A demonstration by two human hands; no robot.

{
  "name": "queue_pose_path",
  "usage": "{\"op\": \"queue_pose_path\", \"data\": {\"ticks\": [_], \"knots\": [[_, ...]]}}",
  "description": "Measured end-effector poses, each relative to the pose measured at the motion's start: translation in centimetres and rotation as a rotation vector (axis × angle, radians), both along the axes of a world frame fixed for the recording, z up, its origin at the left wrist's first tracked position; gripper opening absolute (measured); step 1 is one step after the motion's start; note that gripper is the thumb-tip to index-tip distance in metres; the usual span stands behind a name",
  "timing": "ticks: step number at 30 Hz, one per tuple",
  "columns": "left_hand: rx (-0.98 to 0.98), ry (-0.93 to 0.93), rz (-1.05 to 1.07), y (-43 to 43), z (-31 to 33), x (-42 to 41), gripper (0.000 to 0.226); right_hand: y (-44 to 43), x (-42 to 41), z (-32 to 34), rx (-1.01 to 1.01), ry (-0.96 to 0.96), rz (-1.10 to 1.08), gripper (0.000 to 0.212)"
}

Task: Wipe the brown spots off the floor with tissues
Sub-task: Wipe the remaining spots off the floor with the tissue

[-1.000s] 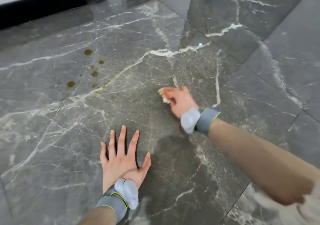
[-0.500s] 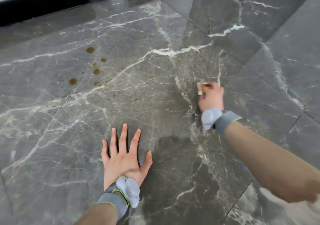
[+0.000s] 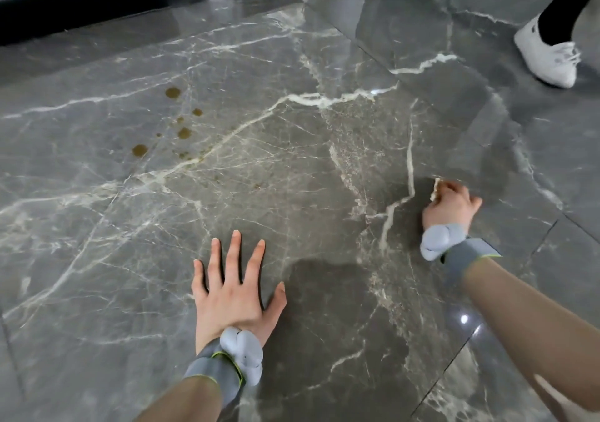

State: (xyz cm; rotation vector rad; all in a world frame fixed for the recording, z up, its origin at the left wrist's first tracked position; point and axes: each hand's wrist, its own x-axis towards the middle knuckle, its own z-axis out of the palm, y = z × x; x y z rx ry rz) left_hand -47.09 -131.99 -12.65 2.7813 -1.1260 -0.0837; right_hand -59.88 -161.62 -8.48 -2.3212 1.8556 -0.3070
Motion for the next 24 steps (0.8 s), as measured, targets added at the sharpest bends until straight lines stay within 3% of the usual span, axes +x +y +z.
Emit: {"op": "queue_pose_path", "data": {"ticks": [2,4,7,9,11,18,20,24], "knots": [[0.0,-0.004,0.003,0.0,-0.1,0.0,0.068,1.8,2.8,0.1,0.028,0.1,0.139,0.046],[0.003,-0.006,-0.003,0.0,-0.2,-0.1,0.068,5.4,6.1,0.4,0.055,0.123,0.423,0.044],[0.002,-0.006,-0.003,-0.1,-0.1,-0.1,0.067,10.9,9.3,-0.4,0.105,0.002,0.865,0.049],[0.003,-0.001,0.004,-0.1,-0.1,0.0,0.068,12.0,9.1,-1.1,0.123,-0.053,1.002,0.044],[0.007,-0.006,0.01,0.1,-0.1,0.3,0.067,9.9,7.6,-1.4,0.03,-0.139,0.923,0.037],[-0.006,-0.034,0.012,-0.1,-0.3,0.1,0.068,0.7,-0.3,-0.9,-0.059,-0.015,0.068,0.036],[-0.007,-0.037,0.01,-0.1,-0.3,0.1,0.068,1.8,1.9,-1.1,-0.011,0.031,0.097,0.04],[0.006,-0.033,0.007,-0.1,-0.4,0.1,0.068,8.9,7.7,-0.9,0.02,-0.031,0.66,0.056]]}}
